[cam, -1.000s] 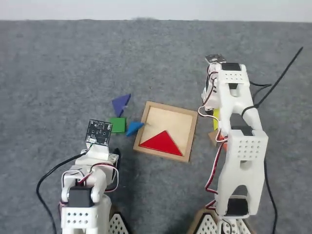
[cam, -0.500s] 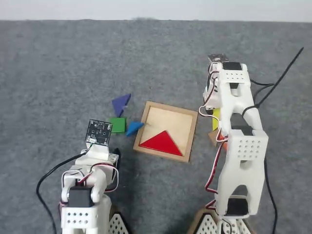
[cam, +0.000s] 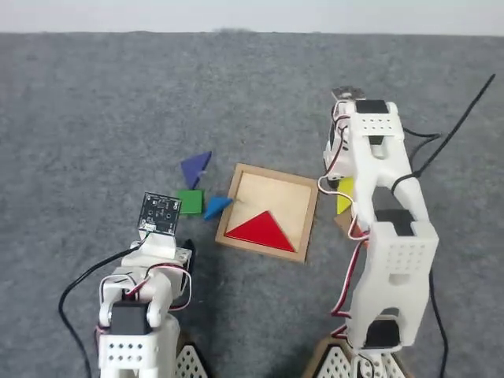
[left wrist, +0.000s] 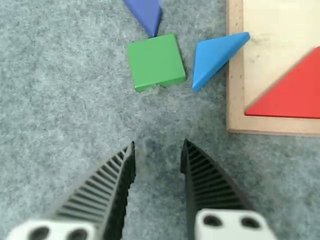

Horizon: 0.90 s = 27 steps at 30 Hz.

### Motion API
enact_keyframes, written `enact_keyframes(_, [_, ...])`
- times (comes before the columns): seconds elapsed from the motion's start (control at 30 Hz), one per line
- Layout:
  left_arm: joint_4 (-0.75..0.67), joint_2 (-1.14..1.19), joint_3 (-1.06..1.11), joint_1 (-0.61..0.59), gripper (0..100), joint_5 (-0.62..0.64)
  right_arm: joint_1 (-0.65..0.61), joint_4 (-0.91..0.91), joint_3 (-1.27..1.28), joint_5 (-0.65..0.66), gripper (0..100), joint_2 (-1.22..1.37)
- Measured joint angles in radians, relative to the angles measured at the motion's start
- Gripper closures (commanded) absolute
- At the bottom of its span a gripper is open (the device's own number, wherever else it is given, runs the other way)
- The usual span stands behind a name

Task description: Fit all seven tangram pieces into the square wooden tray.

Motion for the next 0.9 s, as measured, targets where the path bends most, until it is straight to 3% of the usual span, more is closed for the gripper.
enact_keyframes(0.43, [0.000, 0.000, 0.000, 0.000, 85, 0.000, -0.308, -0.038, 0.137, 0.060, 79.4, -0.216])
enact_keyframes(0.77, [0.000, 0.000, 0.000, 0.000, 85, 0.000, -0.416, -0.064, 0.137, 0.103, 79.7, -0.216])
enact_keyframes(0.9, [0.000, 0.000, 0.000, 0.000, 85, 0.000, -0.414, -0.064, 0.109, -0.057, 79.7, -0.161])
